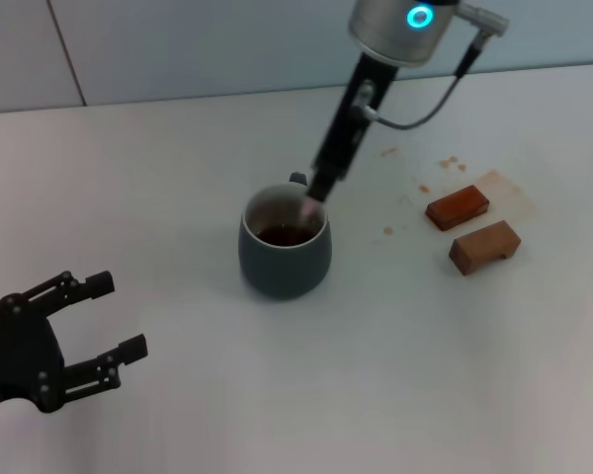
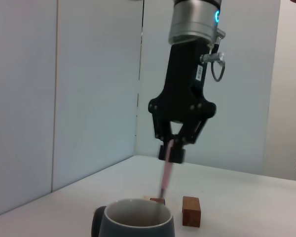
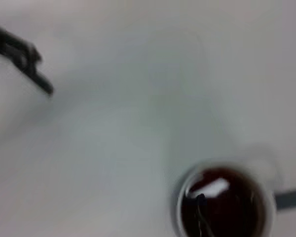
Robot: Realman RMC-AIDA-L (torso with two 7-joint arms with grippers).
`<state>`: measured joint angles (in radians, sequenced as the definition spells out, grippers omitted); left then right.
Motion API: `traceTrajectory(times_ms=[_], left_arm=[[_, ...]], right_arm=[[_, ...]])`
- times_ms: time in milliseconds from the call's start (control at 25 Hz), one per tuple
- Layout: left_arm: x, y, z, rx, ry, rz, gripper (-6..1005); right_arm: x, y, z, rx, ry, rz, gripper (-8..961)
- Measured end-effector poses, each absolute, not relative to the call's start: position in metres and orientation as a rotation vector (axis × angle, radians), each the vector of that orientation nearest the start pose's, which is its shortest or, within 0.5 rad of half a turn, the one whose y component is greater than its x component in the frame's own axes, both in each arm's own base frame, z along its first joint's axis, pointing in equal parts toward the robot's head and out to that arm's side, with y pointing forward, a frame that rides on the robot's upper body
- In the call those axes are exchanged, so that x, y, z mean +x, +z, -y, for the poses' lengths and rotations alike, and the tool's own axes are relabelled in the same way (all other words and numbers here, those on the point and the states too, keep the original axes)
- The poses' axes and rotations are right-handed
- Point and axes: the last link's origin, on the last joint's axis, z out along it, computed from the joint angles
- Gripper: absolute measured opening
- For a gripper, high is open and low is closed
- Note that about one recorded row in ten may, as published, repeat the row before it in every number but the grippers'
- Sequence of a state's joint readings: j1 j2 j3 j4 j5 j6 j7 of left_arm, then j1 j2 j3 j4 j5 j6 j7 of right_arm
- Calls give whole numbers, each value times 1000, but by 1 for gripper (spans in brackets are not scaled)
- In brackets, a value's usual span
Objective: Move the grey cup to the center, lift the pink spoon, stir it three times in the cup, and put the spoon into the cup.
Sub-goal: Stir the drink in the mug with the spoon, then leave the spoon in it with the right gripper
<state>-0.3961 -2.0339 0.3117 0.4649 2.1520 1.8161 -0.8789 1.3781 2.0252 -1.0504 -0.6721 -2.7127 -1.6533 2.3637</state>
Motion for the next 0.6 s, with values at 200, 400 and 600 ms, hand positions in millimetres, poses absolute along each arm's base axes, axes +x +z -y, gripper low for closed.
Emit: traceTrajectory(times_ms=[200,400,600], left_arm=[[-314,18,-255,-2599,-900,339,827],[-314,18,-255,-2597,-902,340,827],[-313,18,-257,-2599,-904,334,827]], right_arm=[[33,-3,-438,-2787,-625,-643,107],[41,0,-432,-2764,-766,-651,106],[32,-13,-427,-2811,-723,-582,106]])
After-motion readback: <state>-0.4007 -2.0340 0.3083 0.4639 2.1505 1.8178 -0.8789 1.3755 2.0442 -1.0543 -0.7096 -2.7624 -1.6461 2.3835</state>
